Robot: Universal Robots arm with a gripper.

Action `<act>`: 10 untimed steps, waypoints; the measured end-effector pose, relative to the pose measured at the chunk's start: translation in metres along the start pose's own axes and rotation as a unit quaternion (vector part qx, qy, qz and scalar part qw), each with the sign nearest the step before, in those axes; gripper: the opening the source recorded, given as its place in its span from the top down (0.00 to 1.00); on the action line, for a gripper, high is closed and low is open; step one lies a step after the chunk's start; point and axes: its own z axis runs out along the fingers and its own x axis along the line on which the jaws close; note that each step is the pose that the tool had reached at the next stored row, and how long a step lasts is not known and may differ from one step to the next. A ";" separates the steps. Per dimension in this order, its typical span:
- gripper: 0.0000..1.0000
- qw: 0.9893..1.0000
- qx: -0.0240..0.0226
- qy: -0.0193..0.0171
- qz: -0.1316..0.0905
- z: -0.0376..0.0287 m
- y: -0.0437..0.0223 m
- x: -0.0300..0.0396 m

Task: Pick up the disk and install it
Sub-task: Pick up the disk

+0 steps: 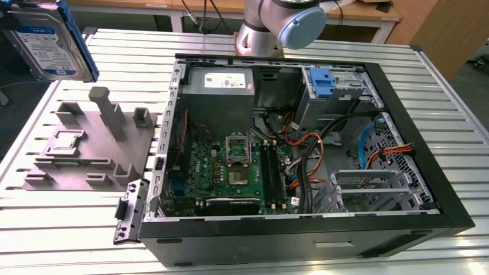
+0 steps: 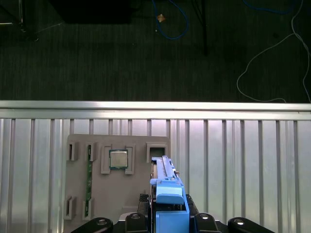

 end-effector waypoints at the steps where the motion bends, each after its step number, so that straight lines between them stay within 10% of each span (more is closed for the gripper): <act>1: 0.63 1.000 0.000 0.000 0.000 0.0000 0.0000 0.0000; 10: 0.63 1.000 0.000 0.000 0.000 -0.0063 0.0001 -0.0003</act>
